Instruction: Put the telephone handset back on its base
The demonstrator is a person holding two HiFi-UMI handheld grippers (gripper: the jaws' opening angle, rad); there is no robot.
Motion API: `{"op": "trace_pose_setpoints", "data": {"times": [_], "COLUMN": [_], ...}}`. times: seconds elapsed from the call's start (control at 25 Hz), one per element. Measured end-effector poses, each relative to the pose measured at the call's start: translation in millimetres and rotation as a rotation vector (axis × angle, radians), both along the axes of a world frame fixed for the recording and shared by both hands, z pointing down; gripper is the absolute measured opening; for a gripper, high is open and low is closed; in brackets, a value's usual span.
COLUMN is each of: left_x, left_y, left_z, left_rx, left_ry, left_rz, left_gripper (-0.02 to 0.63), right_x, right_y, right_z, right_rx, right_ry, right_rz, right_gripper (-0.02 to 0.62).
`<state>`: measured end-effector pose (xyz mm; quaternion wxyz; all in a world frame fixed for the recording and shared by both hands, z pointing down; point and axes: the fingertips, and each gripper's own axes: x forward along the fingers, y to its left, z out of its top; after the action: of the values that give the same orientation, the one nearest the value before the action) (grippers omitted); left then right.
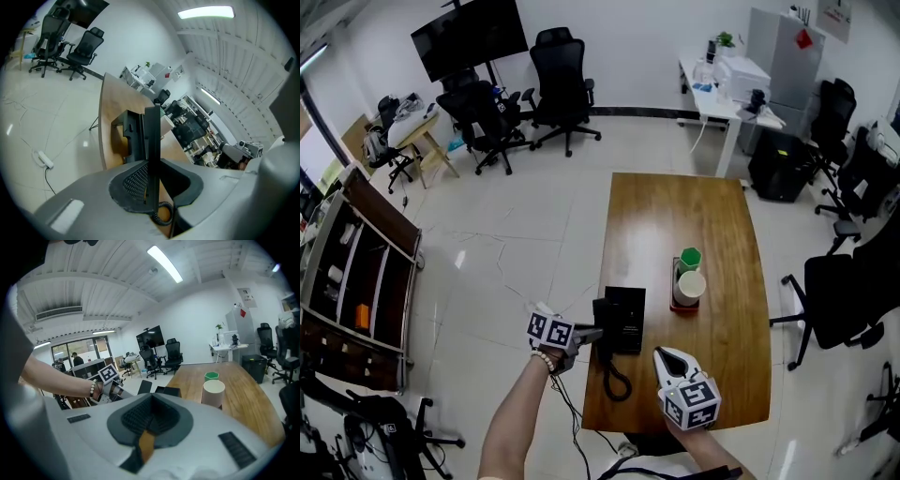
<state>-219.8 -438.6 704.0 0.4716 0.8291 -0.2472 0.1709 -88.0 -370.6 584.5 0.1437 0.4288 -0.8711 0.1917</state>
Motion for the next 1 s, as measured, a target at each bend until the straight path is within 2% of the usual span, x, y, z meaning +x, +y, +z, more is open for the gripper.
{"op": "trace_pose_setpoints", "data": {"times": [0.32, 0.6, 1.0], "left_x": [7.6, 7.8, 22.6], "left_y": [-25.2, -31.9, -33.8], "left_z": [9.8, 18.6, 17.6], "left_rx": [-0.03, -0.08, -0.104], "left_ry": [0.055, 0.138, 0.182], "left_rz": [0.084, 0.103, 0.236], "left_gripper": [0.071, 0.071, 0.071], "right_x": [0.5, -0.6, 1.9], "right_y": [-14.4, -25.3, -25.2], "right_z": [12.0, 17.4, 23.3], "right_rx": [-0.033, -0.047, -0.073], "right_ry": [0.003, 0.004, 0.002], "right_rz": [-0.003, -0.004, 0.003], "right_gripper": [0.002, 0.002, 0.002]}}
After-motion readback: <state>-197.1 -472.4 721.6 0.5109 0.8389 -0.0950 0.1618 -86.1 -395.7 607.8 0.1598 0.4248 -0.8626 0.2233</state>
